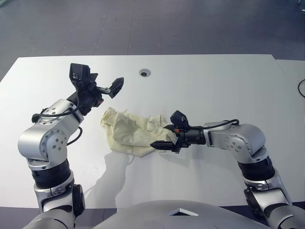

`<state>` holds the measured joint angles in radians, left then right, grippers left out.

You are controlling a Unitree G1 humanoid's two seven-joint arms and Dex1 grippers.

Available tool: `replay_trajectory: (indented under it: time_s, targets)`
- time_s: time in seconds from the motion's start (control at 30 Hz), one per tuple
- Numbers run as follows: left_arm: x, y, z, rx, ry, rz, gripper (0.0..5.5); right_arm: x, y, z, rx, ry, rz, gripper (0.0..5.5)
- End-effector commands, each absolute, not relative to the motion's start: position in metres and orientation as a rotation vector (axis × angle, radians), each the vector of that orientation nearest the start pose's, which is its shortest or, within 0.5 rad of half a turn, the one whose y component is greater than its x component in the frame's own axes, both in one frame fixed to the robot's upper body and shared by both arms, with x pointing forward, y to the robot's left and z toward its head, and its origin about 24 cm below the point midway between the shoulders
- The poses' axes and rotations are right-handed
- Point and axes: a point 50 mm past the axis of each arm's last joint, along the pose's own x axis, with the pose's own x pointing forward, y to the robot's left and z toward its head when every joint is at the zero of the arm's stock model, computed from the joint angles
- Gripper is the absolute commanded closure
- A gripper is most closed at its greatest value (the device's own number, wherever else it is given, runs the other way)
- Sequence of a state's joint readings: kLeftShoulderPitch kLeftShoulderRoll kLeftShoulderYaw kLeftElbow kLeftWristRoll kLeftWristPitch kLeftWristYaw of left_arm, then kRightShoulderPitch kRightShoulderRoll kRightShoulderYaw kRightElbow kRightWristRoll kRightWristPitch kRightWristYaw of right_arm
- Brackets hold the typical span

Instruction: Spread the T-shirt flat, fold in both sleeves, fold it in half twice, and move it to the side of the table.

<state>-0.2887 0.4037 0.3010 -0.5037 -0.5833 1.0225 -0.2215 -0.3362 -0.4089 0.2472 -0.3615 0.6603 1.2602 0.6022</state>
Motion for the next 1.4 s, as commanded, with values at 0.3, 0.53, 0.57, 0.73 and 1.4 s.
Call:
replay_trajectory:
  time_s: [0.3, 0.53, 0.57, 0.73, 1.4]
  targets:
    - [0.266, 0.204, 0.161, -0.099, 0.193, -0.287, 0.10, 0.229, -0.091, 0.088, 0.113, 0.823, 1.150, 1.93]
    - [0.265, 0.203, 0.160, -0.100, 0.195, -0.284, 0.10, 0.239, -0.093, 0.092, 0.124, 0.808, 1.115, 3.02]
    - [0.265, 0.203, 0.160, -0.099, 0.196, -0.285, 0.10, 0.240, -0.093, 0.093, 0.127, 0.807, 1.113, 3.17]
    - [0.266, 0.204, 0.162, -0.087, 0.193, -0.286, 0.10, 0.240, -0.093, 0.094, 0.124, 0.813, 1.115, 4.03]
    - [0.260, 0.203, 0.176, -0.052, 0.230, -0.611, 0.10, 0.249, -0.127, 0.103, -0.221, 0.739, 1.135, 5.49]
